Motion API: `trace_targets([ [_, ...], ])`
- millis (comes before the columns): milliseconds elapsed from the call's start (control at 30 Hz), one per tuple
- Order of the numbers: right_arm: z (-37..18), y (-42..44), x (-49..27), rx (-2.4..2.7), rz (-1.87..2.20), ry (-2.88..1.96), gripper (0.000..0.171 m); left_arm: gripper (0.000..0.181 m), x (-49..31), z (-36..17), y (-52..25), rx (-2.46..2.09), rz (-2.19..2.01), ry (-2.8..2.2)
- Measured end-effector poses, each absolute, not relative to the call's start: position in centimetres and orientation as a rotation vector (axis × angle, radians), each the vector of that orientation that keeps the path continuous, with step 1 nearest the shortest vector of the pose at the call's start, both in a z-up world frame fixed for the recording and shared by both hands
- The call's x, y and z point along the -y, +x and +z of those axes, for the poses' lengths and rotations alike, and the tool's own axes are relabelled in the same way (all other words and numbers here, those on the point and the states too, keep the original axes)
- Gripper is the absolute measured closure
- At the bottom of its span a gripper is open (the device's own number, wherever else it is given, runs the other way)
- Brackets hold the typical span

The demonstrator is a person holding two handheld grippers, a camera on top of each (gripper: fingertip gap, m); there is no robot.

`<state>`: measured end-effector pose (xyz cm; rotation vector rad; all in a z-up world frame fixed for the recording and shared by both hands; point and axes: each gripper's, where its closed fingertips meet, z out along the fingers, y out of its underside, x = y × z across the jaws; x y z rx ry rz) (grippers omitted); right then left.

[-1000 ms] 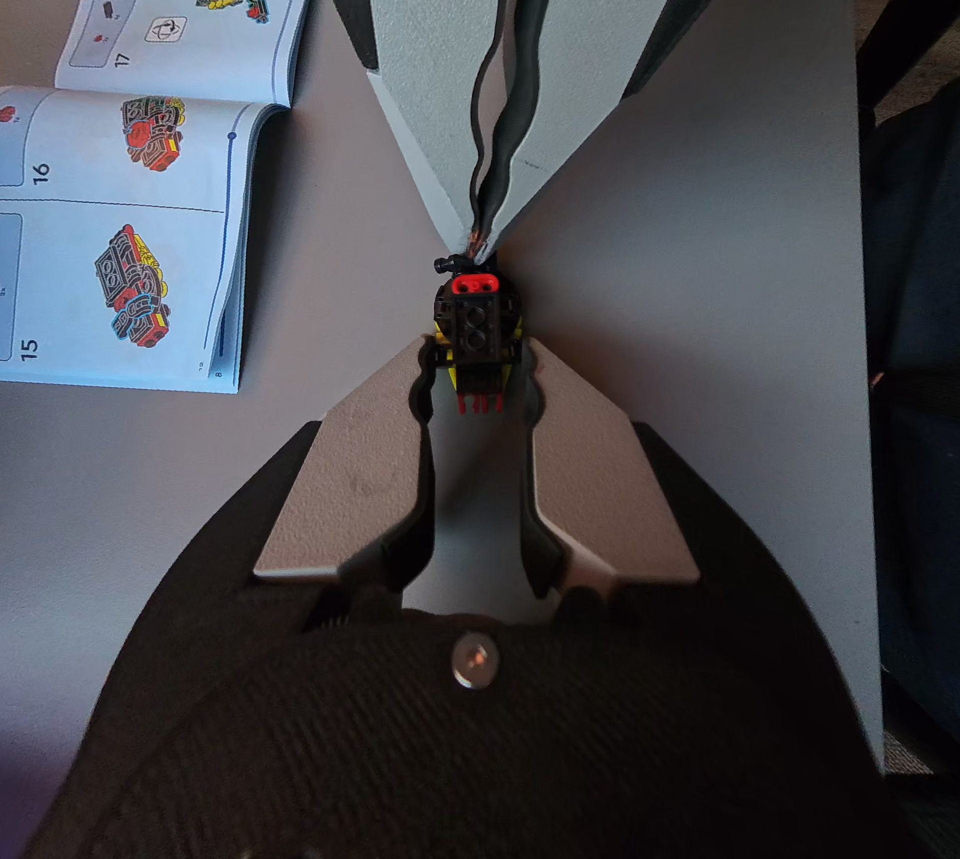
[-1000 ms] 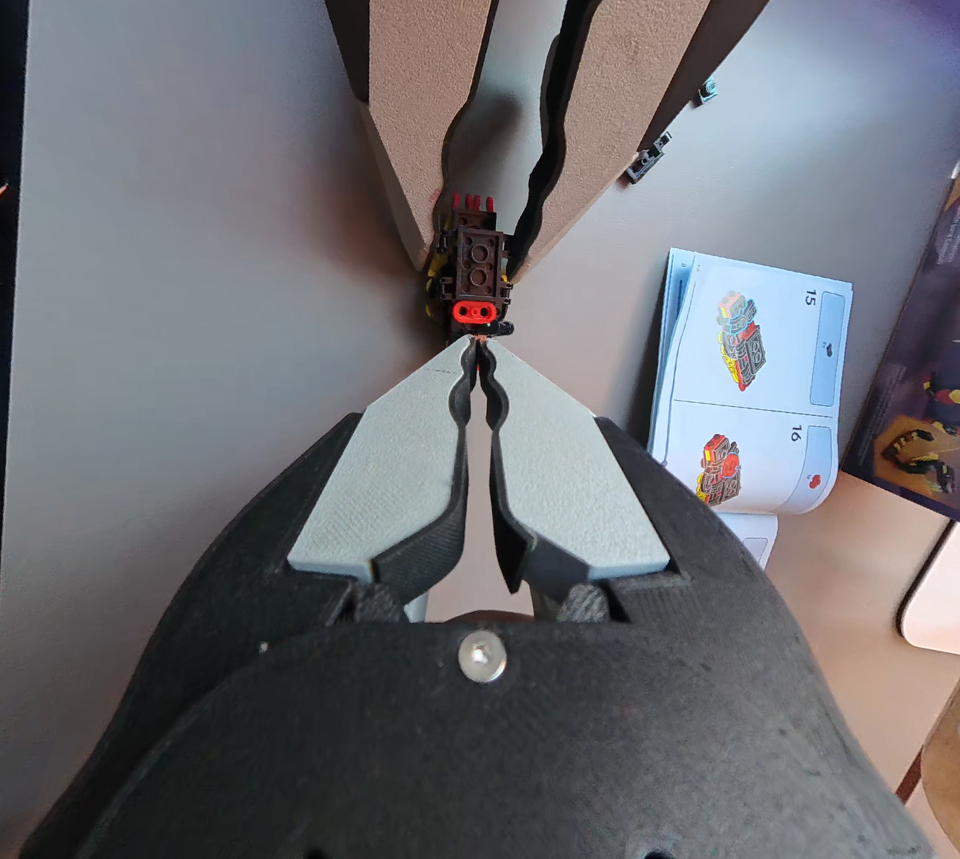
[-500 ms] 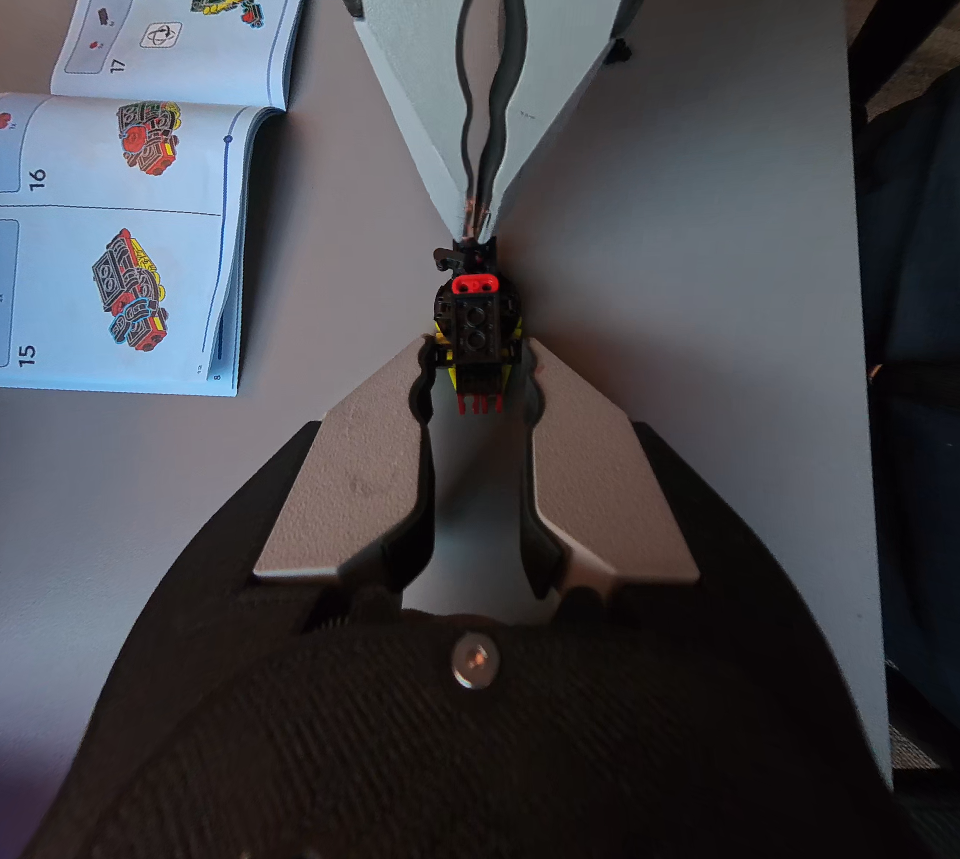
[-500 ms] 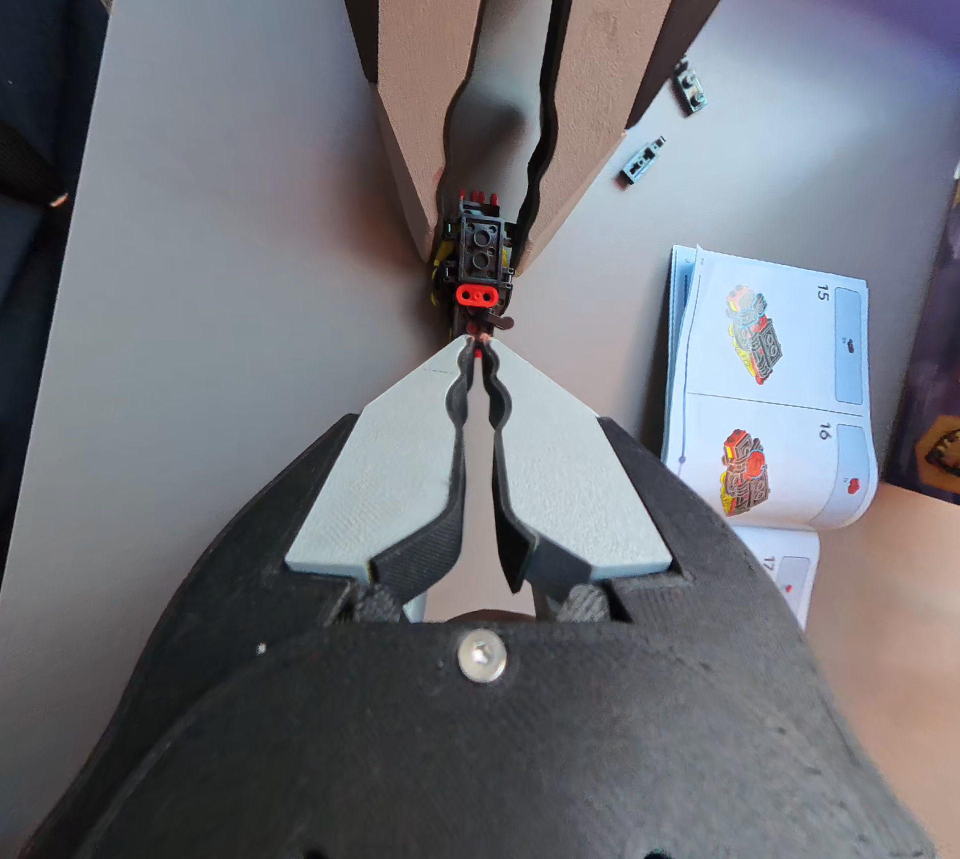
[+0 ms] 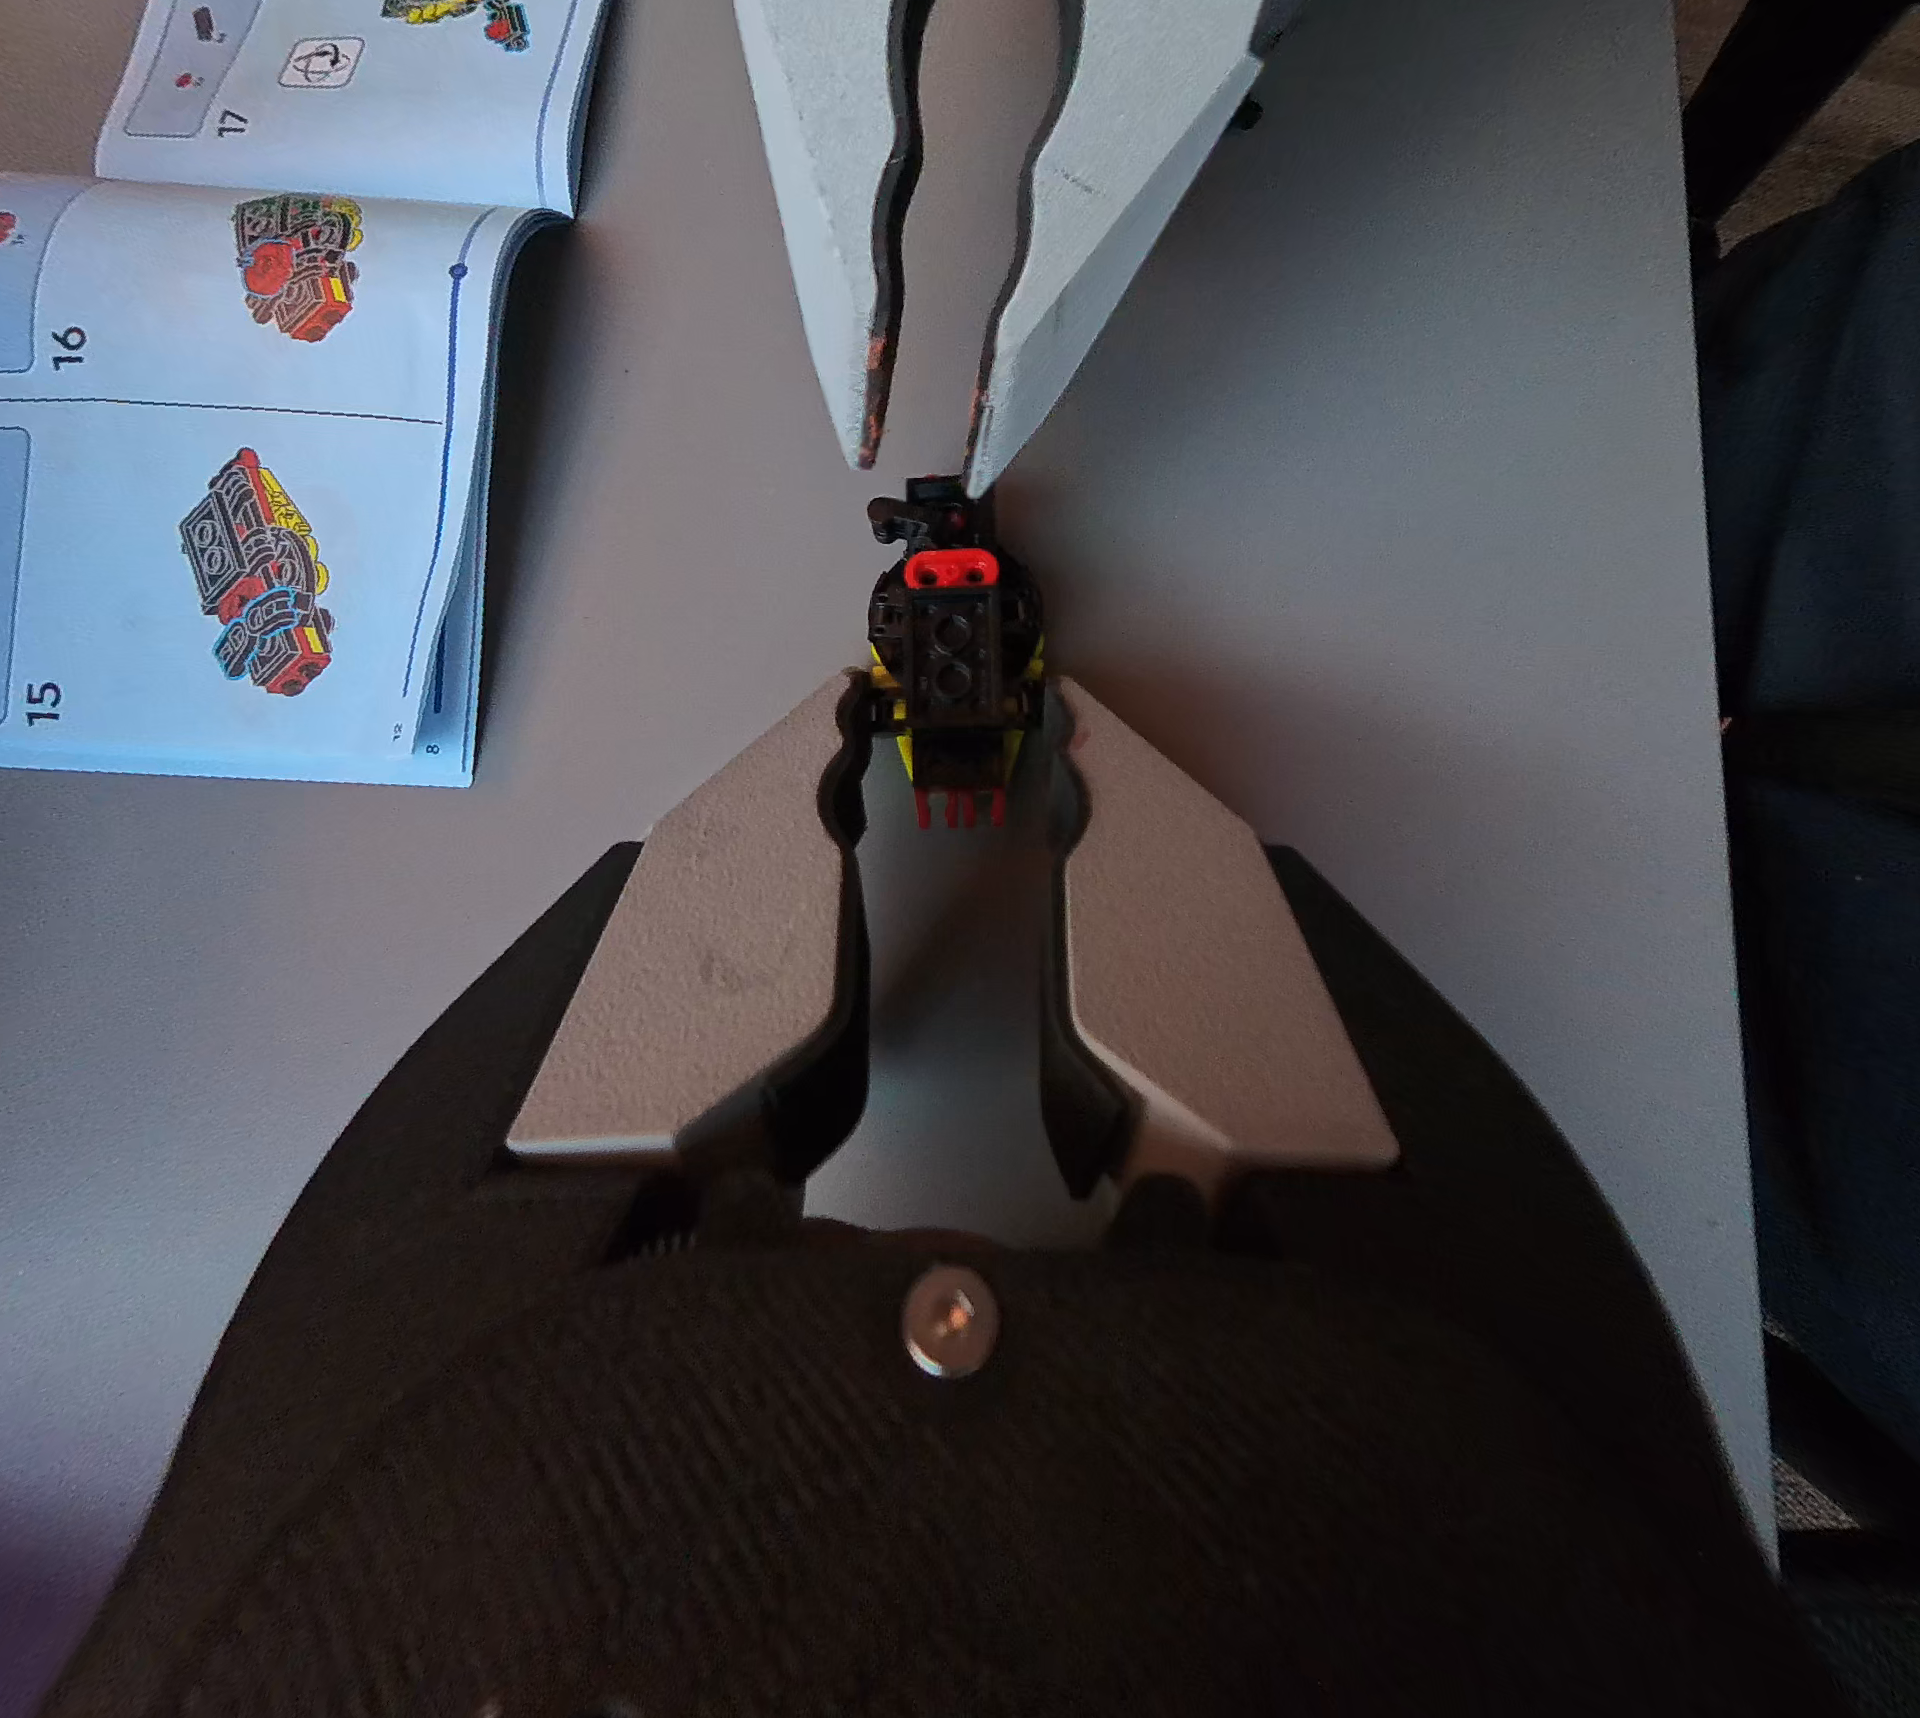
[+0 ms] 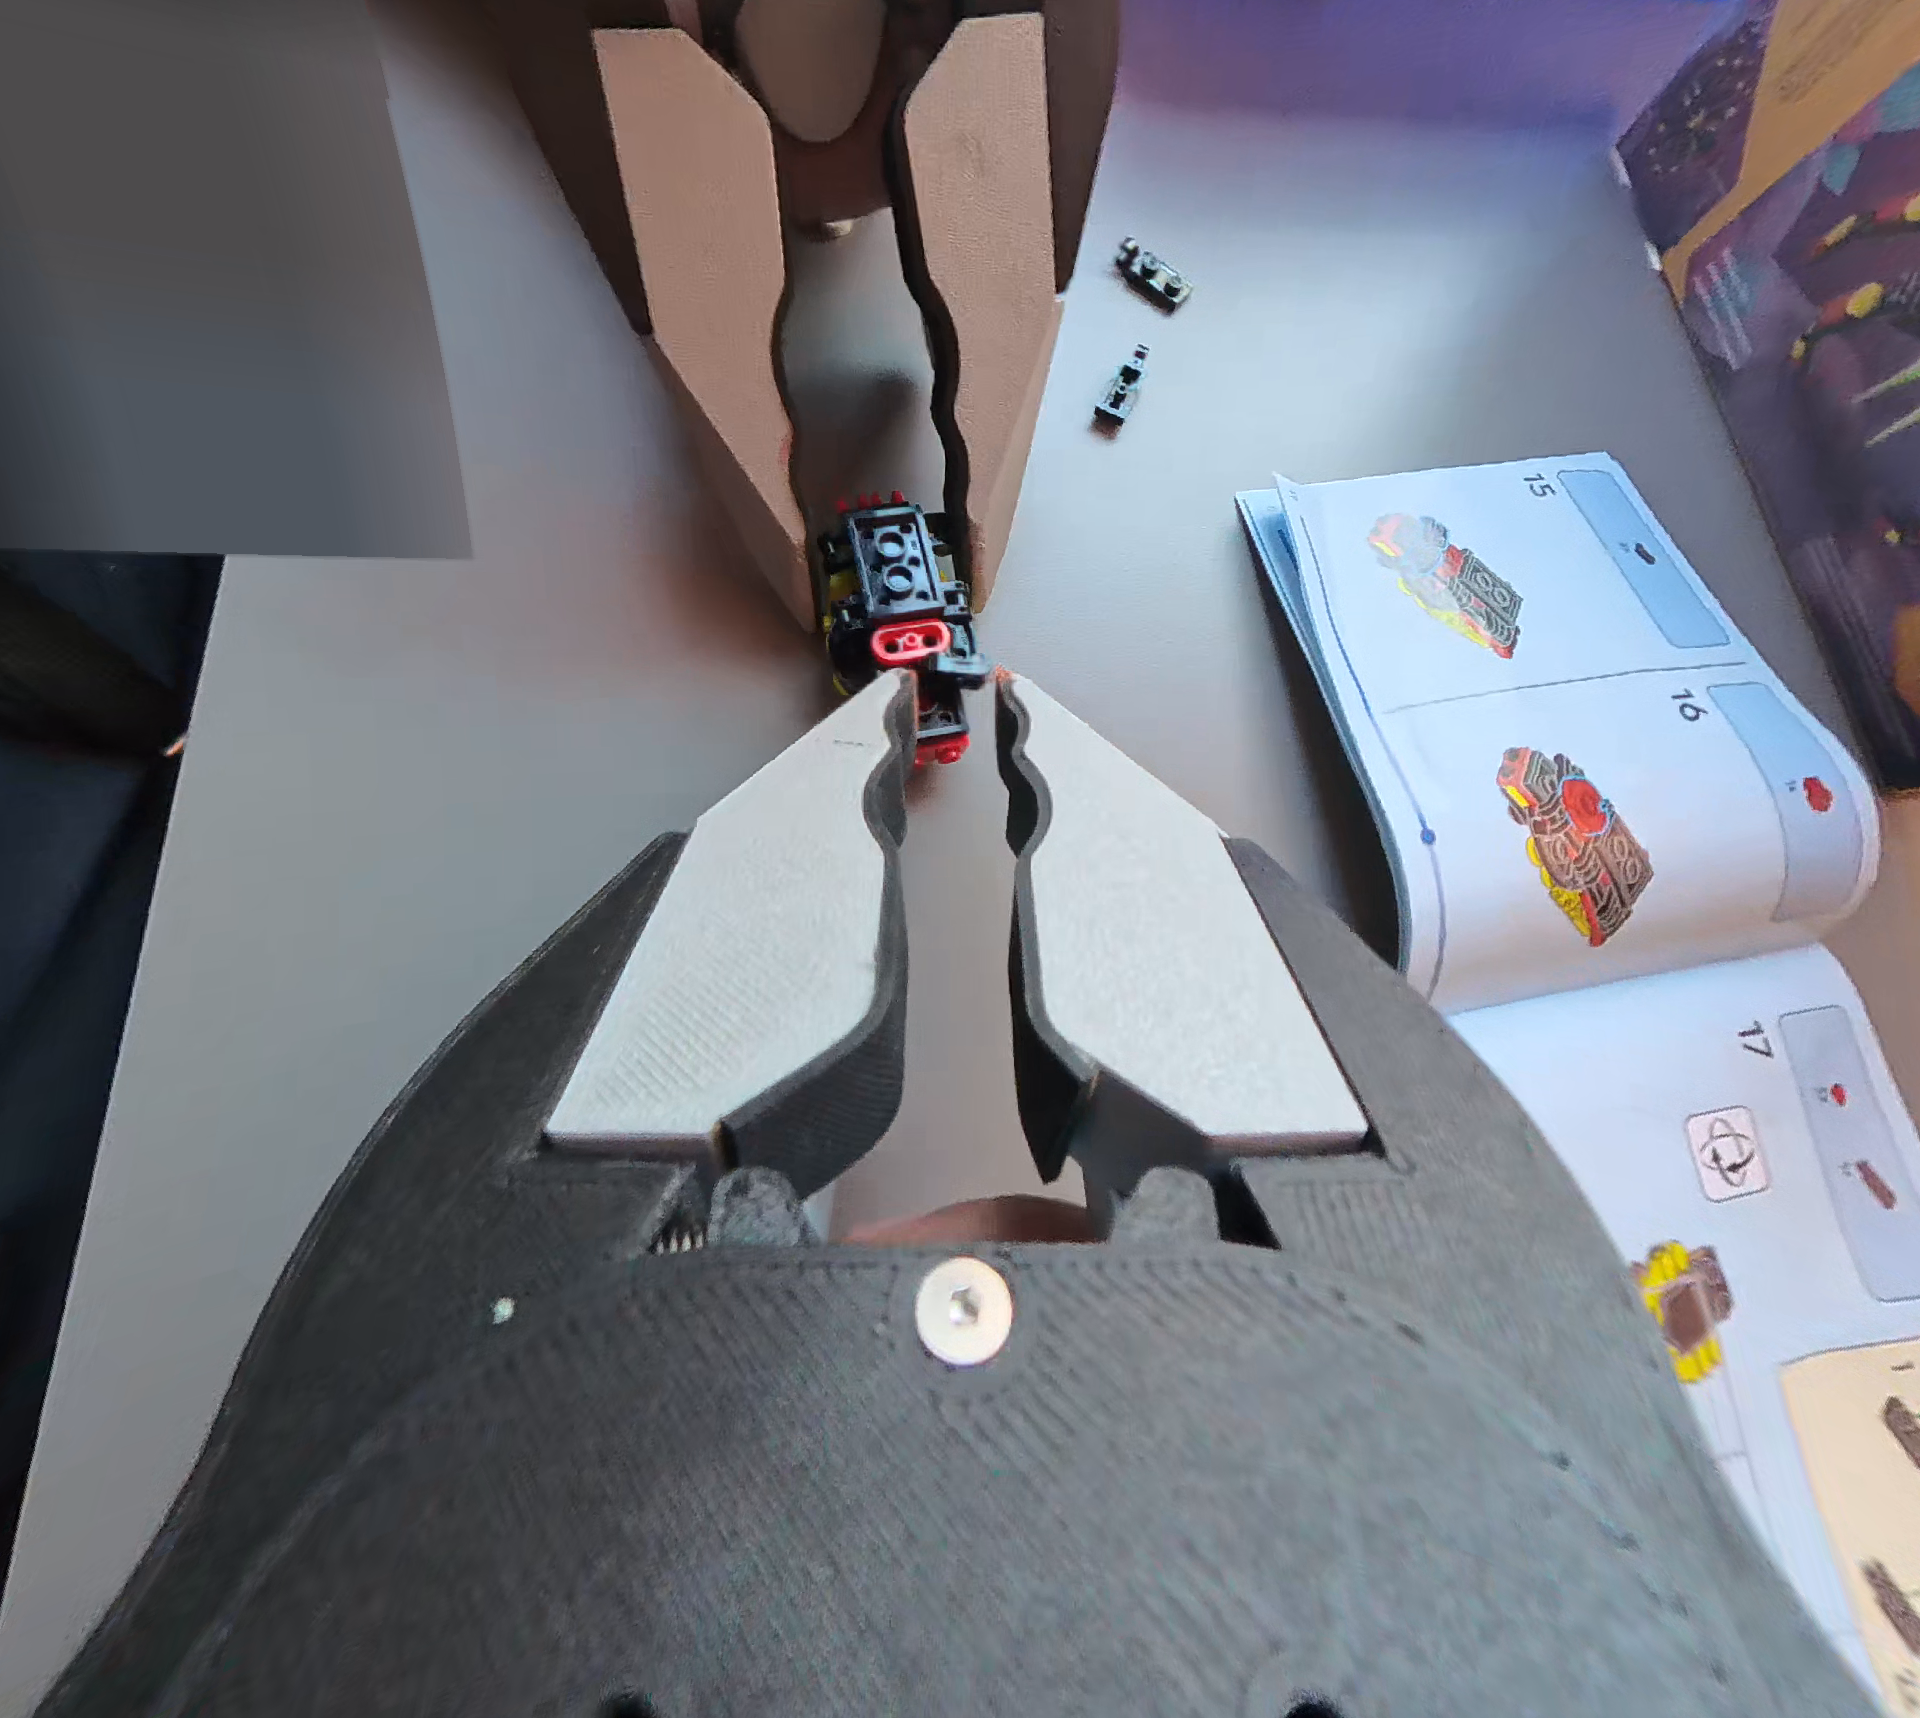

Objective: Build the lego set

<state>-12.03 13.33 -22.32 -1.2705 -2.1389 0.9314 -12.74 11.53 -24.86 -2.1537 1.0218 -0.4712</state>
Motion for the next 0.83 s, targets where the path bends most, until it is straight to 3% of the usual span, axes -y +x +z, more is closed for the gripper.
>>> trace_targets([
  [33,-22.5,-12.1,-13.4,2.132,0.946,-1.285,0.157,0.151,-11.5,-24.9,-12.7,-1.022,-0.470,-2.154],
  [833,-23.0,-12.5,-14.0,2.127,0.906,-1.286,0.171,0.151,-11.5,-24.9,-12.8,-1.032,-0.459,-2.149],
])
